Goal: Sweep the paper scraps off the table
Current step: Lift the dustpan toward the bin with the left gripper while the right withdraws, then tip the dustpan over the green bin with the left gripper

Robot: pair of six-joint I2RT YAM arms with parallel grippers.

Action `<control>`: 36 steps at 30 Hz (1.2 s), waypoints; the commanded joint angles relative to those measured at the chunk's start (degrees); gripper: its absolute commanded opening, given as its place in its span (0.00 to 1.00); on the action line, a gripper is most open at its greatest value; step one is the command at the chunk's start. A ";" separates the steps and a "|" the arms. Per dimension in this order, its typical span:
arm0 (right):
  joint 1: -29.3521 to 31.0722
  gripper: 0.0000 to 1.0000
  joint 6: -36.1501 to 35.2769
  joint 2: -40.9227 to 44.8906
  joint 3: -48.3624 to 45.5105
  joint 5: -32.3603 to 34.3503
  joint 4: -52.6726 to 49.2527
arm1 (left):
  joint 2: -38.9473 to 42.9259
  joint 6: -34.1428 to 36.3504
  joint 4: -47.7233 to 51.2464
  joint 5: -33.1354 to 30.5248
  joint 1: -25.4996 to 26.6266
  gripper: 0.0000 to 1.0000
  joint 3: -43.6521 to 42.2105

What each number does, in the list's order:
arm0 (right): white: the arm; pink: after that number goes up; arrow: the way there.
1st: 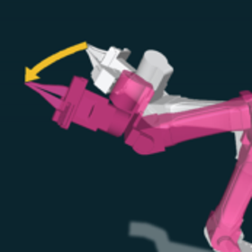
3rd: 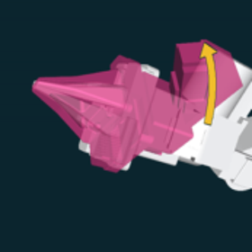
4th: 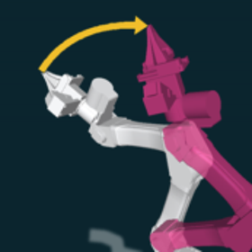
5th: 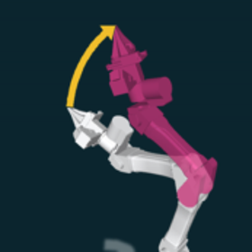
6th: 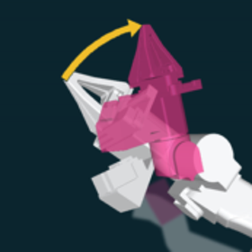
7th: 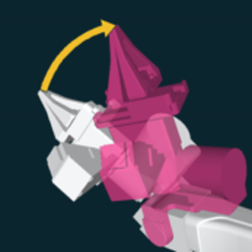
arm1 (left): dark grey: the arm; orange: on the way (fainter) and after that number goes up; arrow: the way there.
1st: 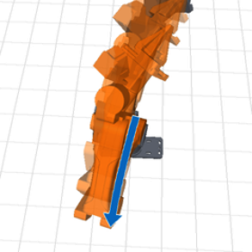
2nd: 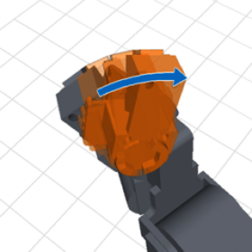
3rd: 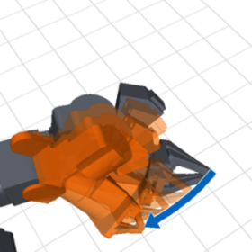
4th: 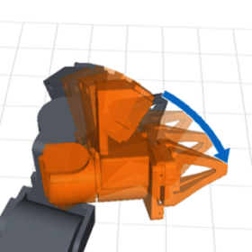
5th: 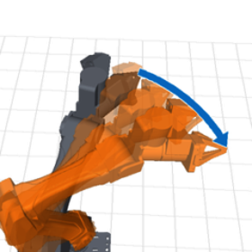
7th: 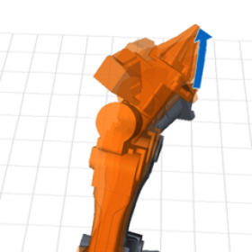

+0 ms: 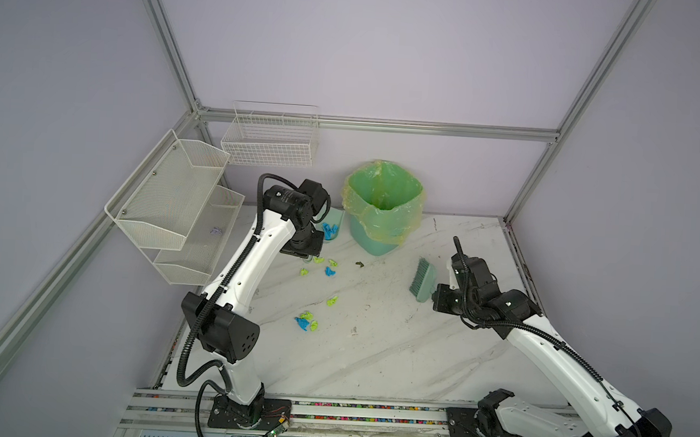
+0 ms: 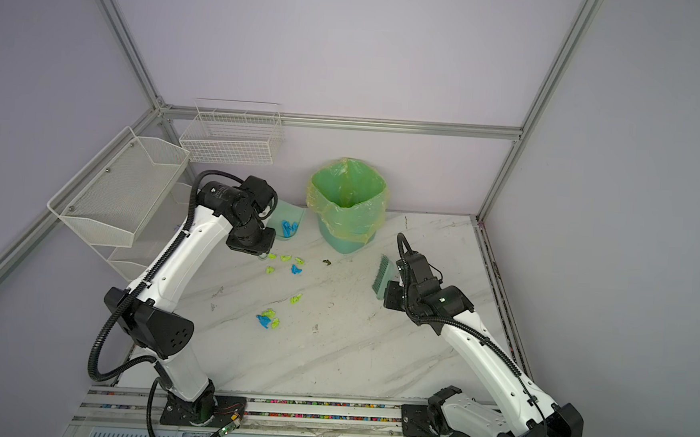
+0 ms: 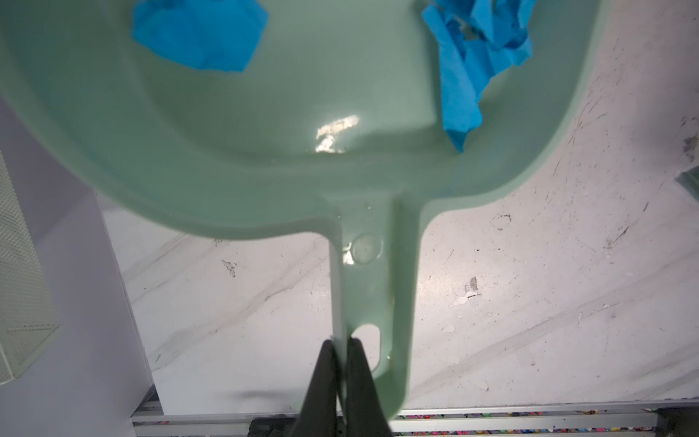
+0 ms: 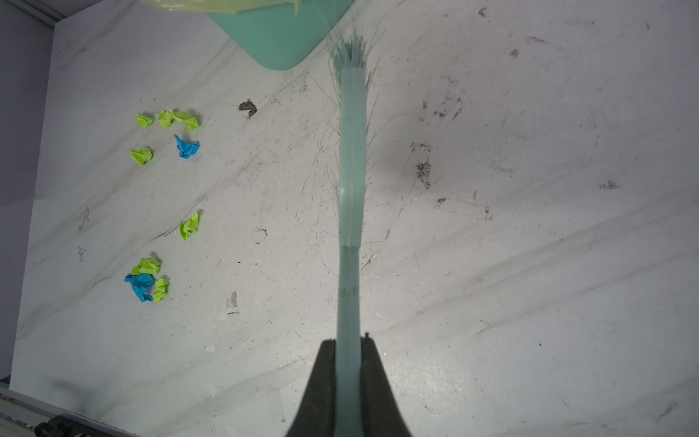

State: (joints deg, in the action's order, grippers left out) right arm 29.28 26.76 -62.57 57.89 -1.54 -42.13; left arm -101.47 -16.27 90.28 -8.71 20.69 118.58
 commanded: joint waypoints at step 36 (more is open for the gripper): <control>-0.32 0.00 3.02 0.76 -2.50 -0.39 1.35 | -14.51 5.44 -17.33 -11.64 2.80 0.00 31.68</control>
State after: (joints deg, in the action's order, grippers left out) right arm 29.23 29.30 -62.57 55.86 -2.39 -41.67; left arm -116.95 -13.08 79.11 -16.88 22.46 144.55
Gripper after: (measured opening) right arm 0.111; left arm 0.049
